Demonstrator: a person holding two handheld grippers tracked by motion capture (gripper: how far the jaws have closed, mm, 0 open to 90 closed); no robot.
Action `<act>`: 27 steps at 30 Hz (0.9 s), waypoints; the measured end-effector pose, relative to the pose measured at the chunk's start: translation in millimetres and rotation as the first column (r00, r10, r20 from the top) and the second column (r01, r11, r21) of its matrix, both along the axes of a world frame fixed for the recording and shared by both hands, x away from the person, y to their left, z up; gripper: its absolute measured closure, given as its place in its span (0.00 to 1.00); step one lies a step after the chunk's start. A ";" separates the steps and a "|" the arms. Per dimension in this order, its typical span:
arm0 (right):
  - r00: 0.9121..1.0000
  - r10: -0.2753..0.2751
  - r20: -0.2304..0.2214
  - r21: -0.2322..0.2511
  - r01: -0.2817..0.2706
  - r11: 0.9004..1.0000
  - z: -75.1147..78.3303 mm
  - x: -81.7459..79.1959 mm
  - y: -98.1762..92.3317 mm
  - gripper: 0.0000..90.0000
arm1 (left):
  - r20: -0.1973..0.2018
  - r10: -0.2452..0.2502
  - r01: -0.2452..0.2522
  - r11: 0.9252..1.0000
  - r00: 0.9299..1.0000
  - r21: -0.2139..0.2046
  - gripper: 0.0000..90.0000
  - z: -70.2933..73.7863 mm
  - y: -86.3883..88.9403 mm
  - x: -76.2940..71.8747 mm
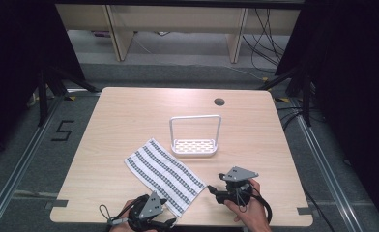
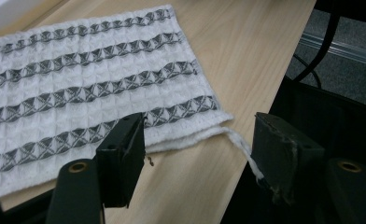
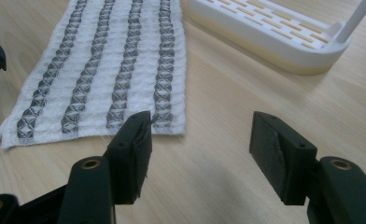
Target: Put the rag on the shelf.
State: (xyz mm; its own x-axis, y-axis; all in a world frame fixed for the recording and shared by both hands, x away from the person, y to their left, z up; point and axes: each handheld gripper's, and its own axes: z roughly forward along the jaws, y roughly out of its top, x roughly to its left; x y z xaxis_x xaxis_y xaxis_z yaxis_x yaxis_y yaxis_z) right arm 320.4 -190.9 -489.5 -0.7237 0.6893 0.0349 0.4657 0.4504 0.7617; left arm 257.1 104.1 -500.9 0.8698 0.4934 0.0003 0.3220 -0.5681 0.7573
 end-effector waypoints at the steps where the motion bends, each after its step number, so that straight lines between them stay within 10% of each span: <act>1: 1.000 -0.006 -0.008 -0.006 0.006 1.000 0.6 -0.2 0.9 0.45 | 0.010 -0.012 0.012 1.000 1.000 0.017 0.39 1.0 -0.8 1.0; 27: 0.999 0.020 -0.050 -0.064 -0.024 0.998 -13.8 21.6 32.1 0.56 | 0.004 -0.090 0.089 0.988 0.996 0.125 0.58 -8.5 -25.5 12.5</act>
State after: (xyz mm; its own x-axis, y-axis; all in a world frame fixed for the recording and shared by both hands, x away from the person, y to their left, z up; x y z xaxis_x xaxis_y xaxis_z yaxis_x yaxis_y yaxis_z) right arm 342.0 -158.9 -503.2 -0.7371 0.6752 0.0262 0.4911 0.5087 0.7071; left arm 269.6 78.5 -509.4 0.9103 0.4088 0.0651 0.2587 -0.6845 0.6815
